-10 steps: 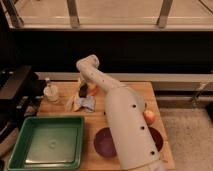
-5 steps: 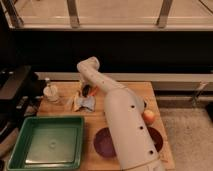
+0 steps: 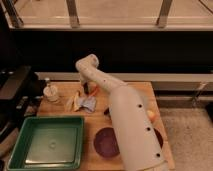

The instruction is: Wipe table surface with eraser

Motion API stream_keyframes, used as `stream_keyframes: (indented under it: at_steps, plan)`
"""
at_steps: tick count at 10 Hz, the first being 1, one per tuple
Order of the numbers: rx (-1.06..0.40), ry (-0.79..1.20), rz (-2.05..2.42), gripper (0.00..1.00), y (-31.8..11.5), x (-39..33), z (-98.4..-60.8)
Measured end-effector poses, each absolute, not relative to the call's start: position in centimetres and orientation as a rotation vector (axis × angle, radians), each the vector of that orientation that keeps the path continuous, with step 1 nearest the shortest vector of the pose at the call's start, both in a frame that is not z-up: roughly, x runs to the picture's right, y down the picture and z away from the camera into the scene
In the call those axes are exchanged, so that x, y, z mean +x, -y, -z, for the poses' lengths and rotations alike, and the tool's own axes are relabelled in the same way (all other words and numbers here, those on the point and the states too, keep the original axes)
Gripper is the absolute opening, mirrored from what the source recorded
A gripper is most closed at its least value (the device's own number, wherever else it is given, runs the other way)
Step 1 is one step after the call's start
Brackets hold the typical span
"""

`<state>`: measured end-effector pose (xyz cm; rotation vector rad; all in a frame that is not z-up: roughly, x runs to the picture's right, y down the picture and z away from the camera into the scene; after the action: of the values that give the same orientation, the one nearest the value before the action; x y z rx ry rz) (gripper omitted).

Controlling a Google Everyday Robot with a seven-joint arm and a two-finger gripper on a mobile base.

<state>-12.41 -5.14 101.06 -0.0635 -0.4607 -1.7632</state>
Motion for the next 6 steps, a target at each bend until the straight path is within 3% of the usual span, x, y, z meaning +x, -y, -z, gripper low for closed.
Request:
stream_keyframes:
  at_steps: [6]
  plan:
    - [0.083, 0.548, 1.702, 0.0, 3.6, -16.4, -99.9]
